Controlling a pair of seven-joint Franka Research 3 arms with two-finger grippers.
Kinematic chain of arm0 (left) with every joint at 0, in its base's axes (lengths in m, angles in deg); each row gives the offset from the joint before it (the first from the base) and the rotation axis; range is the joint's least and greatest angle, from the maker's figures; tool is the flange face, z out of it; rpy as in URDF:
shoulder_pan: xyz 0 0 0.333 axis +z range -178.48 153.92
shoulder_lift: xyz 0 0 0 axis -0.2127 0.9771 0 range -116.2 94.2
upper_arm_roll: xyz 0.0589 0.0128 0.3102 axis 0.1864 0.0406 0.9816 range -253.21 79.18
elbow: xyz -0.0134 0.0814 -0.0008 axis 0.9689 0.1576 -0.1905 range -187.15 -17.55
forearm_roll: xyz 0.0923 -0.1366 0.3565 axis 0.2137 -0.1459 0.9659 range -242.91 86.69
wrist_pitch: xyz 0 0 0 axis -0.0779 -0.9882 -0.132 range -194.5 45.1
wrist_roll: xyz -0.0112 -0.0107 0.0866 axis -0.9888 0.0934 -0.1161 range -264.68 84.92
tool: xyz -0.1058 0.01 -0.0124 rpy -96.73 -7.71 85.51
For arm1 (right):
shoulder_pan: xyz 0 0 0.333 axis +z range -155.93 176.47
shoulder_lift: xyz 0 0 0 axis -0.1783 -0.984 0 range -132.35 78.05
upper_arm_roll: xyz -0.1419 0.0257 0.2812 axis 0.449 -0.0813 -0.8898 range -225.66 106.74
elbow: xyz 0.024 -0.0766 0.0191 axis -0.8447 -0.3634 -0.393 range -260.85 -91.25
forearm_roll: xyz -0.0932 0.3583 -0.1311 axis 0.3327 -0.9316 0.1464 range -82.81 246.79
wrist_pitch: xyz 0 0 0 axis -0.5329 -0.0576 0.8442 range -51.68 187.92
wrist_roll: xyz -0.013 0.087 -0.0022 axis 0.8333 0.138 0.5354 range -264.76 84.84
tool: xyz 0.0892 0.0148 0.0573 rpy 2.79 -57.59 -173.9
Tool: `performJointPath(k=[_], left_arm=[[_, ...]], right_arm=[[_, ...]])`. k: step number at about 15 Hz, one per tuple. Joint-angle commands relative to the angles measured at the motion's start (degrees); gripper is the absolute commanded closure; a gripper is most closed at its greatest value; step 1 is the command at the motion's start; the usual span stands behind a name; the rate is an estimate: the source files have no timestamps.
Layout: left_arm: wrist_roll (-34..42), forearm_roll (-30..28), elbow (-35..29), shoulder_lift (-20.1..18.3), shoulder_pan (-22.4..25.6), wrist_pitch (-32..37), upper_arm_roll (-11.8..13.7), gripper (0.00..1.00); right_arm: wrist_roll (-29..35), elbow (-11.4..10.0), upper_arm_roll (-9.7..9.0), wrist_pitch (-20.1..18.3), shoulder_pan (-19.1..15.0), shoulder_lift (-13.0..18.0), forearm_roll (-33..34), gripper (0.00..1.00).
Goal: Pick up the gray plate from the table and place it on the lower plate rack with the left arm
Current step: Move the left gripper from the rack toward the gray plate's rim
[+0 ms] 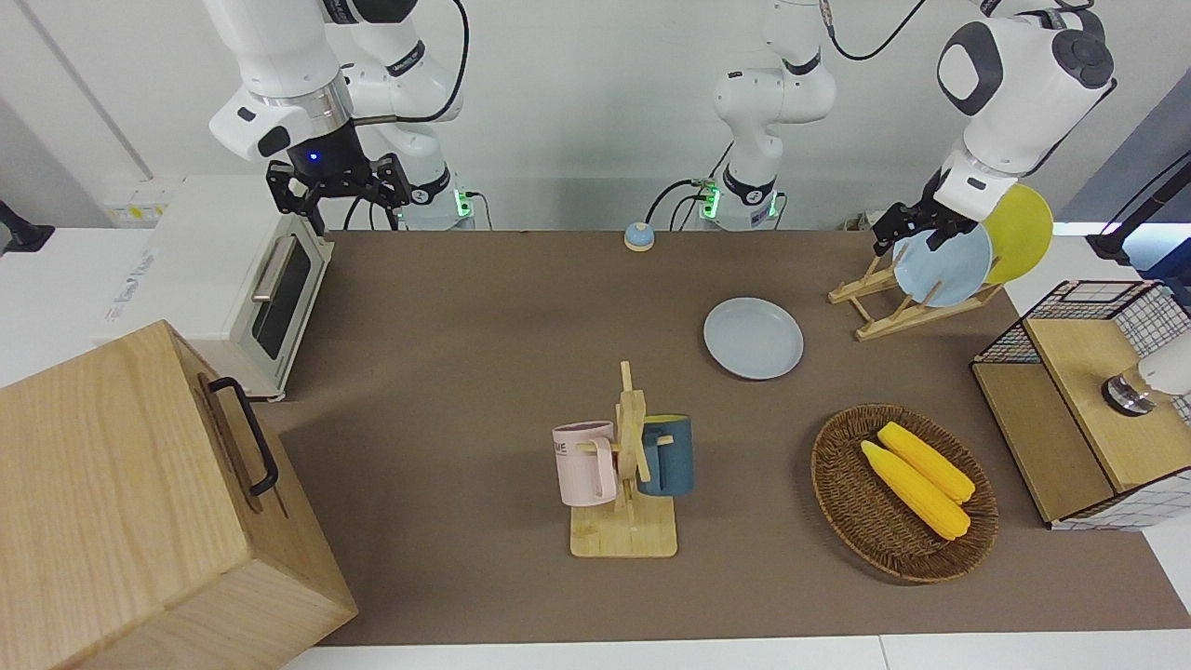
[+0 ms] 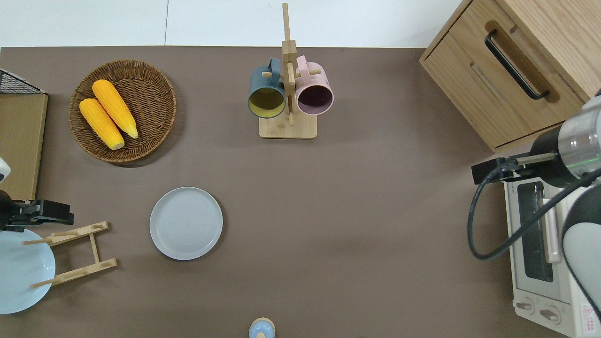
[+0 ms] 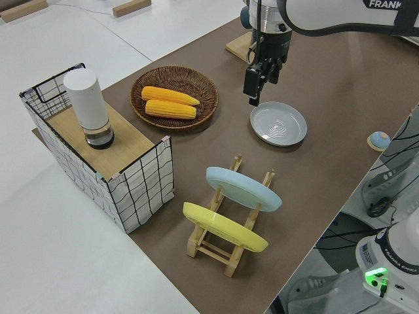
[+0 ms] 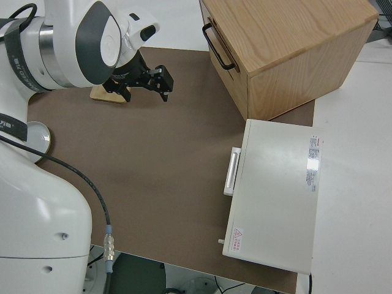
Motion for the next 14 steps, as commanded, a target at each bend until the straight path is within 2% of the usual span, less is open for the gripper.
performJointPath(k=[1, 4, 7, 11, 14], left_arm=[[-6.9, -0.5, -0.1, 0.5, -0.2, 1.0, 0.2, 0.01], [-7.2, -0.5, -2.0, 0.1, -0.3, -0.4, 0.1, 0.01], [-7.9, -1.1, -5.7, -0.7, -0.1, -4.6, -0.6, 0.01], [-16.0, -1.2, -14.9, -2.9, 0.1, -15.7, -5.7, 0.01], [-17.2, -1.2, -21.0, -4.0, 0.1, -22.6, -7.2, 0.01]], right_arm=[[0.7, 0.5, -0.98, -0.8, -1.1, 0.1, 0.1, 0.017], [0.7, 0.5, -0.98, -0.7, -1.1, 0.1, 0.1, 0.017], [0.7, 0.5, -0.98, -0.8, -1.1, 0.1, 0.1, 0.017], [0.7, 0.5, -0.98, -0.8, -1.1, 0.2, 0.1, 0.017], [0.7, 0.5, -0.98, -0.8, -1.1, 0.1, 0.1, 0.017]])
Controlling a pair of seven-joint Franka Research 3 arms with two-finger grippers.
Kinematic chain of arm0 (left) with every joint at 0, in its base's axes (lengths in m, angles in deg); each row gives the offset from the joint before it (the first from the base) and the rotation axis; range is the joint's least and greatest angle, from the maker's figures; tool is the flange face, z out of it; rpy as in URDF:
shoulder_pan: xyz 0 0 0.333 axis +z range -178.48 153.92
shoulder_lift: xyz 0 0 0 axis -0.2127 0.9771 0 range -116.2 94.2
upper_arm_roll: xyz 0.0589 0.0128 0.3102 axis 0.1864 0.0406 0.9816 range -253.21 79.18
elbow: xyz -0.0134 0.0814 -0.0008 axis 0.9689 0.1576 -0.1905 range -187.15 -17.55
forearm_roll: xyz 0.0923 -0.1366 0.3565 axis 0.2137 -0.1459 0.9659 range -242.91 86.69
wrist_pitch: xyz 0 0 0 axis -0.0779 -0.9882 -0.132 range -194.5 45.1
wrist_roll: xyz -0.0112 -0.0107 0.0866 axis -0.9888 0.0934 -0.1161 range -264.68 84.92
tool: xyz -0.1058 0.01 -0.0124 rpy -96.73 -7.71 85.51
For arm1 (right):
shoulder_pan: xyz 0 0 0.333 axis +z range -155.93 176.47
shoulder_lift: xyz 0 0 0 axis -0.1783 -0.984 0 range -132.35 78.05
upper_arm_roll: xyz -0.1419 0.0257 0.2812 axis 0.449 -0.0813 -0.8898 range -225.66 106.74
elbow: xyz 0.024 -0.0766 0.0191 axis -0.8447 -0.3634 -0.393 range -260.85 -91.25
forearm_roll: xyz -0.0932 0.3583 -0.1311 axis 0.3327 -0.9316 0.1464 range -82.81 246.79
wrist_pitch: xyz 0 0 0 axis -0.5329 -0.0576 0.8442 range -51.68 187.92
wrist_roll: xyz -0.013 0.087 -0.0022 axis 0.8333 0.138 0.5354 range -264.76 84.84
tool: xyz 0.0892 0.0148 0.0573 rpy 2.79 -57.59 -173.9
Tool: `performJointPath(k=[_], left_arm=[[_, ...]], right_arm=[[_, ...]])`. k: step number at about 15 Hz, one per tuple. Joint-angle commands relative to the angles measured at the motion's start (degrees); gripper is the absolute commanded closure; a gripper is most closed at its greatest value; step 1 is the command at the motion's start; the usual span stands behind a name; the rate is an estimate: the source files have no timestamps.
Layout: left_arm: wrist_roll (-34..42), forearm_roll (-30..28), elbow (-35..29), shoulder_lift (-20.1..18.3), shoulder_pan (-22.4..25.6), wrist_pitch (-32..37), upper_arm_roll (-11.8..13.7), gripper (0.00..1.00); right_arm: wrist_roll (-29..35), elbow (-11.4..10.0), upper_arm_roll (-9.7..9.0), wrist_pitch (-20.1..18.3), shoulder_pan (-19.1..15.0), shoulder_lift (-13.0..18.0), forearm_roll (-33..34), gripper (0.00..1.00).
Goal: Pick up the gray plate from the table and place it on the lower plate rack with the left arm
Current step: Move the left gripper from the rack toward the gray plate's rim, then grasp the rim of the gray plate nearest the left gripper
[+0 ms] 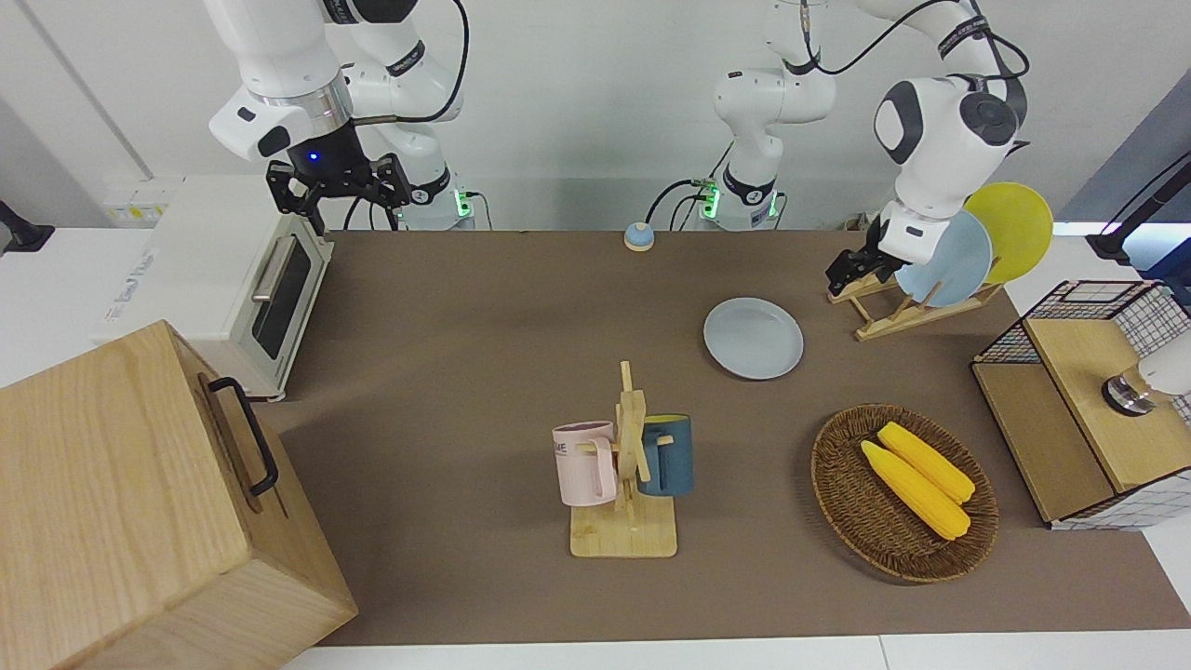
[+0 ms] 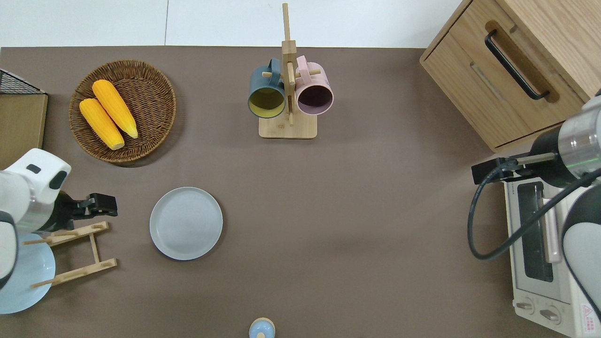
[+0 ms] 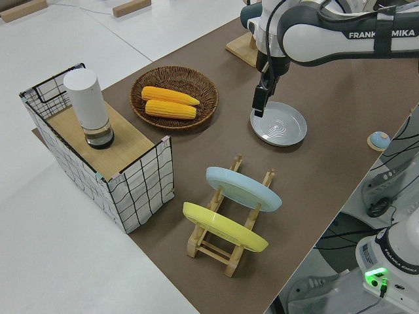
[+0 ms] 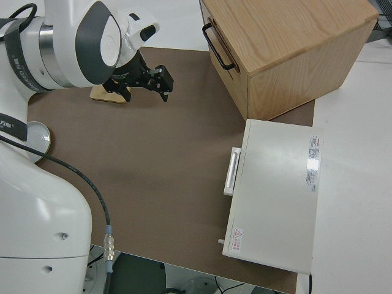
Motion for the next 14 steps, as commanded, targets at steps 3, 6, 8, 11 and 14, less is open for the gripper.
performJointPath(k=[3, 6, 8, 11, 14], left_arm=[[-1.7, -0.4, -14.2, -4.8, 0.2, -13.8, -1.5, 0.01], [-1.7, -0.6, -19.7, -5.3, 0.2, -19.5, -1.9, 0.01], [-1.7, -1.8, -22.2, -5.1, 0.2, -21.4, -2.0, 0.01], [-1.9, -5.8, -22.8, -2.8, 0.2, -22.2, -3.2, 0.01], [-2.9, -7.3, -22.5, 0.8, 0.4, -23.6, -3.5, 0.02]], right_arm=[[0.7, 0.5, -0.98, -0.8, -1.1, 0.2, 0.1, 0.017], [0.7, 0.5, -0.98, -0.8, -1.1, 0.2, 0.1, 0.017], [0.7, 0.5, -0.98, -0.8, -1.1, 0.2, 0.1, 0.017], [0.7, 0.5, -0.98, -0.8, -1.1, 0.2, 0.1, 0.017], [0.7, 0.5, -0.98, -0.8, -1.1, 0.1, 0.1, 0.017]])
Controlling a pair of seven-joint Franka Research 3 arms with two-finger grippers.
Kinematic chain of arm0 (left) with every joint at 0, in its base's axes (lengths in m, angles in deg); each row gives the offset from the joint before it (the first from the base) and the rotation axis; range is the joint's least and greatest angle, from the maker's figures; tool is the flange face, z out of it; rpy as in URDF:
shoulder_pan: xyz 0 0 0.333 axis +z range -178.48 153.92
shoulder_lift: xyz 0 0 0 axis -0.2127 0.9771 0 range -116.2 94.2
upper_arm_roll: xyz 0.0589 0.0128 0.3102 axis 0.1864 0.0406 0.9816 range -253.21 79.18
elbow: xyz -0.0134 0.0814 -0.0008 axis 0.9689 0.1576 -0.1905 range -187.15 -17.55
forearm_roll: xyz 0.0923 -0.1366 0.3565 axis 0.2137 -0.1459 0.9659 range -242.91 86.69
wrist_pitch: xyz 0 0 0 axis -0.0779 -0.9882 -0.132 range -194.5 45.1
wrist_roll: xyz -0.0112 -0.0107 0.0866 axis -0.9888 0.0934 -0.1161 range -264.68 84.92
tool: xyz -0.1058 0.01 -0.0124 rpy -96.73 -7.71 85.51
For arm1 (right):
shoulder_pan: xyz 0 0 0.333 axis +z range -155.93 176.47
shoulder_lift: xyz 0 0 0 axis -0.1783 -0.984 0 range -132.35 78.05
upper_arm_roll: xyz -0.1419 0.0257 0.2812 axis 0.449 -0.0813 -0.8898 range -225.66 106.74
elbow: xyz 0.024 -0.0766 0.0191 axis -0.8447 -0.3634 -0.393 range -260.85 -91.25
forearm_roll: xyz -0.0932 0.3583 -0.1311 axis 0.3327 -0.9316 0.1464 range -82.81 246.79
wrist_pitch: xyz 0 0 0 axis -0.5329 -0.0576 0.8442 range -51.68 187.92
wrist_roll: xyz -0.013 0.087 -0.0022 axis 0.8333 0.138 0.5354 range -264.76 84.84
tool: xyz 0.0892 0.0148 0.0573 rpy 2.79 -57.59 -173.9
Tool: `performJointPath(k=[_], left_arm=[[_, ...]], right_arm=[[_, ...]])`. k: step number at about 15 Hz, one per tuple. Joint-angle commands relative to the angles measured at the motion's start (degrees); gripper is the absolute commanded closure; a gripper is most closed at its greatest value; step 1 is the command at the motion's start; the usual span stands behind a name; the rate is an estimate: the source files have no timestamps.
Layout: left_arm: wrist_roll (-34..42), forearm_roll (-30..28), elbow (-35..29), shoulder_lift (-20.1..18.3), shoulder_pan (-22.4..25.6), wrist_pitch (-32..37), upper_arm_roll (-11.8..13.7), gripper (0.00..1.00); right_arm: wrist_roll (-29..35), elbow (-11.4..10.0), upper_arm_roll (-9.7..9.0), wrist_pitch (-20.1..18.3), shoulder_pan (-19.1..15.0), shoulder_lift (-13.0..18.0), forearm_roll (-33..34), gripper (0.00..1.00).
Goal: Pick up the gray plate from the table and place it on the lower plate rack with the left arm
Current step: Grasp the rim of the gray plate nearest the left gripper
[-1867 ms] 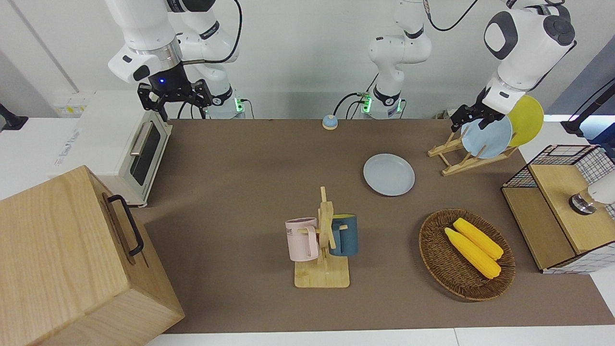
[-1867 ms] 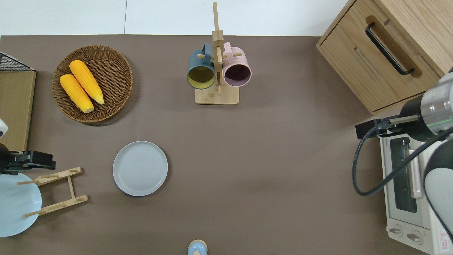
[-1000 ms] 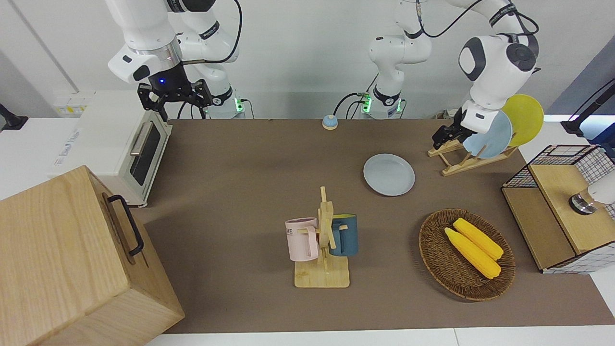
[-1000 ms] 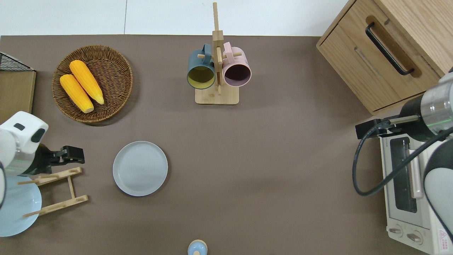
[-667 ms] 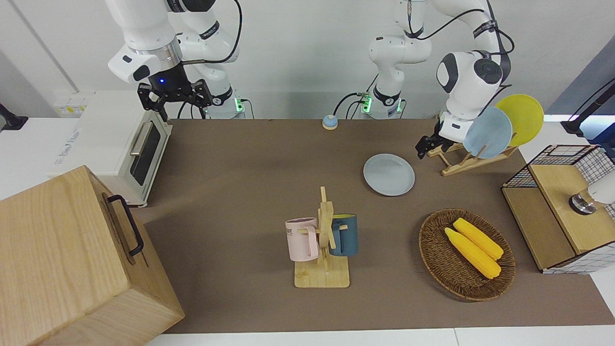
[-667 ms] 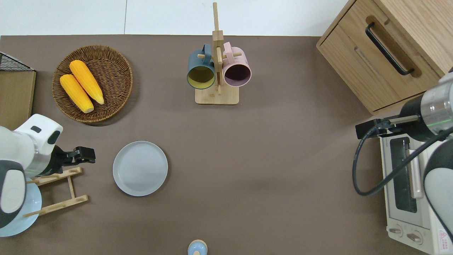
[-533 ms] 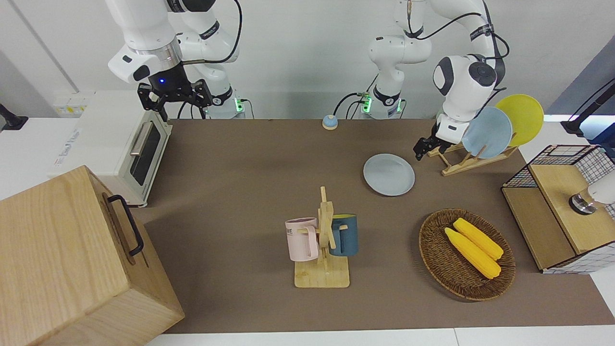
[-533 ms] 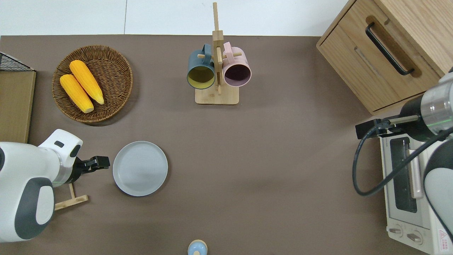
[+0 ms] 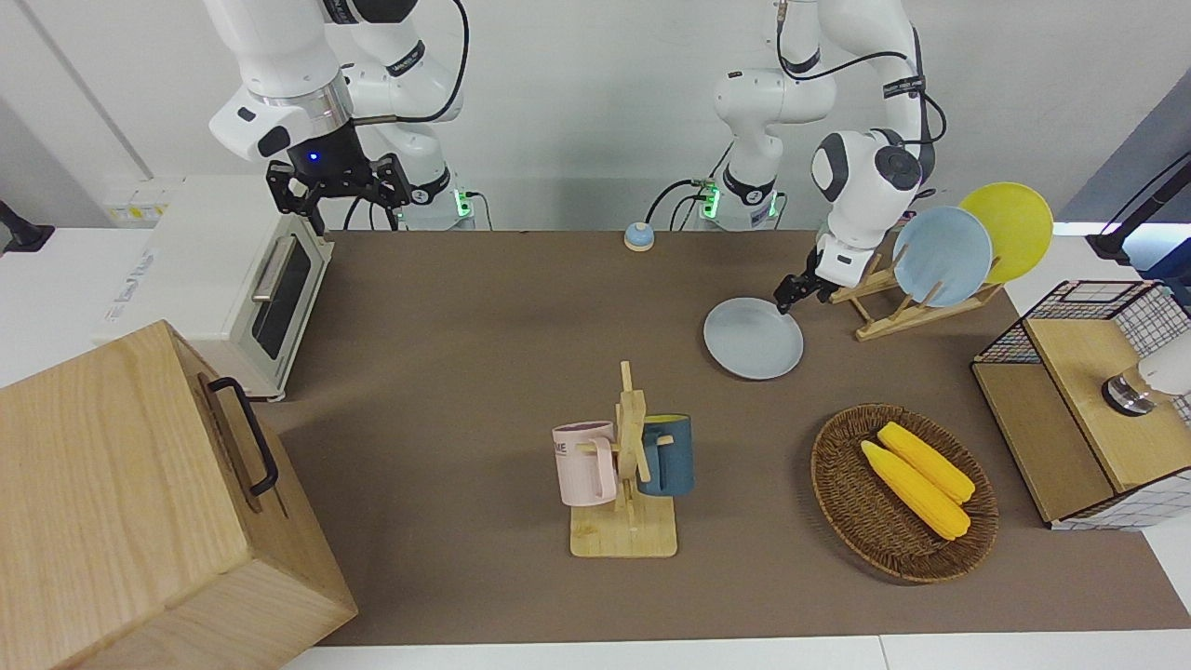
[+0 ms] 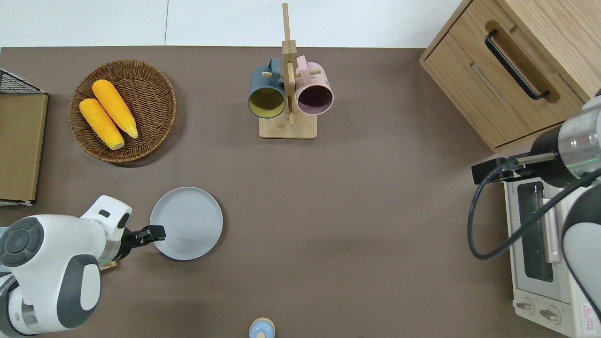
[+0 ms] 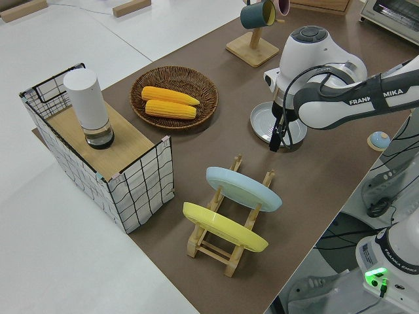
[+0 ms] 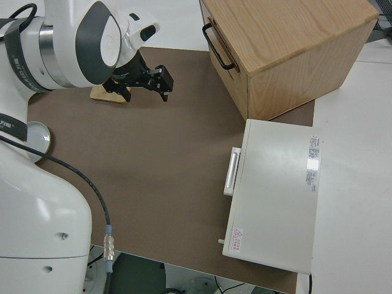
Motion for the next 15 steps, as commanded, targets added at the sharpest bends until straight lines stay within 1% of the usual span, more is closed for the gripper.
performJointPath(k=[1, 2, 3, 5, 6, 7, 8, 9, 10, 15], left_arm=[[-2.3, -1.6, -0.6, 3.7, 0.3, -4.0, -0.9, 0.02], [-2.9, -1.6, -0.6, 4.4, 0.3, -5.1, -1.1, 0.02], [-3.7, -1.6, -0.6, 4.7, 0.3, -5.9, -1.2, 0.06], [-4.1, -1.7, -0.6, 5.3, 0.4, -6.6, -1.2, 0.20], [-4.6, -1.6, -0.6, 5.6, 0.4, -6.8, -1.2, 0.30], [-5.5, -1.6, -0.6, 5.7, 0.4, -6.9, -1.2, 0.46], [-5.5, -1.6, -0.6, 5.6, 0.5, -6.9, -1.2, 0.71], [-5.5, -1.6, -0.5, 5.6, 0.6, -6.9, -1.2, 0.89], [-5.5, -1.6, -0.5, 5.6, 0.8, -6.9, -1.2, 1.00], [-5.7, -1.6, -0.2, 5.4, 0.8, -6.8, -1.2, 1.00]], right_arm=[[0.7, 0.5, -0.98, -0.8, -1.1, 0.2, 0.1, 0.017], [0.7, 0.5, -0.98, -0.8, -1.1, 0.2, 0.1, 0.017], [0.7, 0.5, -0.98, -0.8, -1.1, 0.1, 0.1, 0.017], [0.7, 0.5, -0.98, -0.7, -1.1, 0.1, 0.1, 0.017], [0.7, 0.5, -0.98, -0.8, -1.1, 0.1, 0.1, 0.017], [0.7, 0.5, -0.98, -0.8, -1.1, 0.2, 0.1, 0.017], [0.7, 0.5, -0.98, -0.8, -1.1, 0.2, 0.1, 0.017], [0.7, 0.5, -0.98, -0.7, -1.1, 0.1, 0.1, 0.017], [0.7, 0.5, -0.98, -0.8, -1.1, 0.1, 0.1, 0.017], [0.7, 0.5, -0.98, -0.8, -1.1, 0.2, 0.1, 0.017]])
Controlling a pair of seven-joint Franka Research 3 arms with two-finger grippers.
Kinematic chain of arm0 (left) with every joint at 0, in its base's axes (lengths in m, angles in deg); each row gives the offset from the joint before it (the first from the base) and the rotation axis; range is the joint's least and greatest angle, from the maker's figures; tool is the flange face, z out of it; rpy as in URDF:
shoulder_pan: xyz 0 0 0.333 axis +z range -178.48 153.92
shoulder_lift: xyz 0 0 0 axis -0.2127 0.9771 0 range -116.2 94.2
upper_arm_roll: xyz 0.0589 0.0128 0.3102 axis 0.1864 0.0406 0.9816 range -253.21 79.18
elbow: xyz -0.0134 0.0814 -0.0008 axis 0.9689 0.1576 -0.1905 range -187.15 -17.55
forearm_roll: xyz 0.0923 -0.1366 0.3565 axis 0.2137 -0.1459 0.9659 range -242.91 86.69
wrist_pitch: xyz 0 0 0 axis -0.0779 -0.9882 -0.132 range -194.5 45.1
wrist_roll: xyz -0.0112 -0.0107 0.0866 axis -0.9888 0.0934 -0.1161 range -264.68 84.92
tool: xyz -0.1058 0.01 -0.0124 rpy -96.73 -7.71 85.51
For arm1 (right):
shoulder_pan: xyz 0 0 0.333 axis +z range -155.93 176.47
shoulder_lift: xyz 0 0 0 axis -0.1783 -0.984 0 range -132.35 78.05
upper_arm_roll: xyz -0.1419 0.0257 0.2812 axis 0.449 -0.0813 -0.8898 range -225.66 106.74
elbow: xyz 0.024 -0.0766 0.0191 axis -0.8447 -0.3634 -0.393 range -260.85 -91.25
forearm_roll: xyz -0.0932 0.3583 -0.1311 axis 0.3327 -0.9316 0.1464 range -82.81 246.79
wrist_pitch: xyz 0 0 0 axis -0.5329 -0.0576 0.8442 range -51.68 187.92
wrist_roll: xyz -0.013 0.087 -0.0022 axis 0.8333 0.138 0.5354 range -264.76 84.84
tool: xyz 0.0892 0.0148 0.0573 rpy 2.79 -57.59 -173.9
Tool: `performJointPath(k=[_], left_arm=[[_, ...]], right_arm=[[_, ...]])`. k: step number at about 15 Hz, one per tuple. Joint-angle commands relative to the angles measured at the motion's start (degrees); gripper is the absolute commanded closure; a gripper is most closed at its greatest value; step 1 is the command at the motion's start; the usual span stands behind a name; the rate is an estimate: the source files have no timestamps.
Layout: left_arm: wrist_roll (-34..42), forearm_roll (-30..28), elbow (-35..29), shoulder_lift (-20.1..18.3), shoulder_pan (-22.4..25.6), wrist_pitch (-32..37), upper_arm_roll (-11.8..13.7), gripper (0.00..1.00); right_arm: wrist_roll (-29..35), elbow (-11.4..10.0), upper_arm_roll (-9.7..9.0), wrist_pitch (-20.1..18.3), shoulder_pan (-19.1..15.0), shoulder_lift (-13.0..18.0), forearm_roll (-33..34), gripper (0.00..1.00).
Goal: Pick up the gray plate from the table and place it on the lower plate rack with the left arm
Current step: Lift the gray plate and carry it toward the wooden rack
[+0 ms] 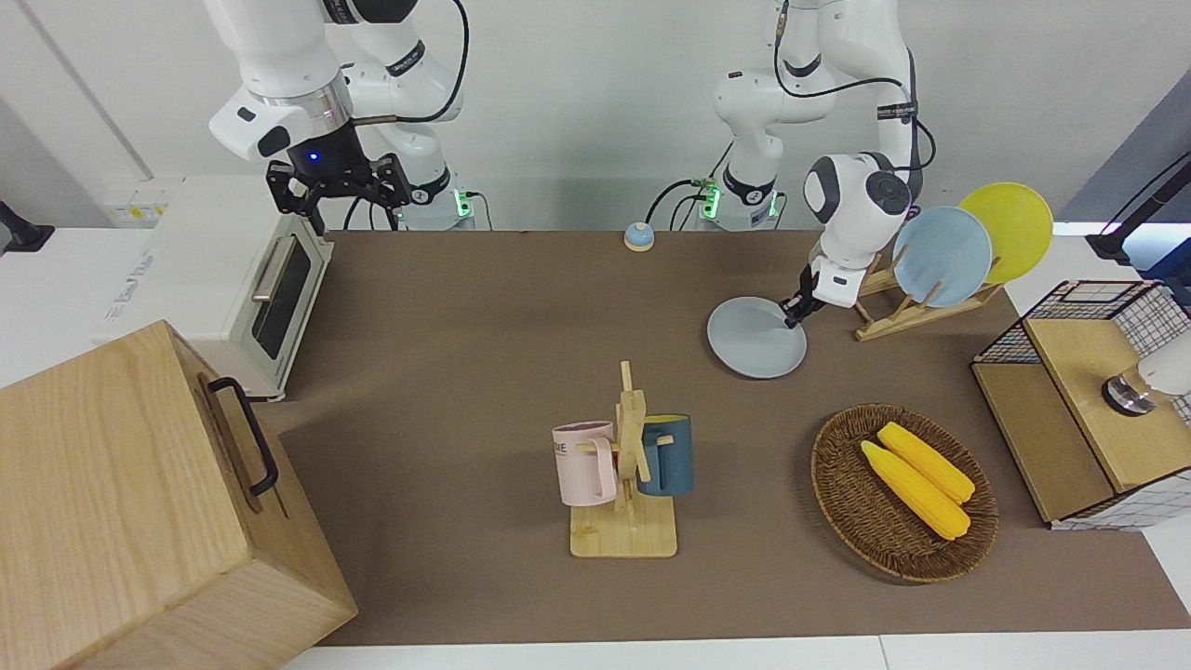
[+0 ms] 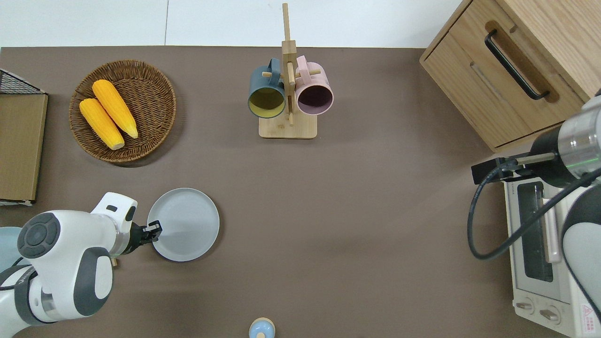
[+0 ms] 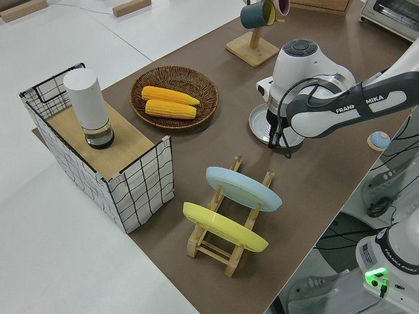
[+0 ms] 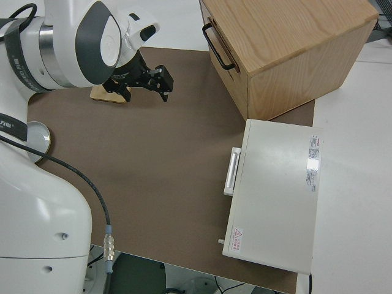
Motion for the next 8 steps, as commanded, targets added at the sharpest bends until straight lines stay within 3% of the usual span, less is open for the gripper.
performJointPath(k=[1, 5, 8], left_arm=[[-0.8, -0.6, -0.3, 0.5, 0.2, -1.1, -0.4, 1.00], [-0.5, 0.1, 1.2, -1.1, 0.2, 1.1, 0.0, 1.00], [-1.0, 7.1, 7.2, -2.0, 0.2, 11.1, 1.3, 1.00]], right_arm=[[0.7, 0.5, -0.98, -0.7, -1.1, 0.2, 0.1, 0.017], [0.7, 0.5, -0.98, -0.8, -1.1, 0.2, 0.1, 0.017], [0.7, 0.5, -0.98, -0.7, -1.1, 0.2, 0.1, 0.017]])
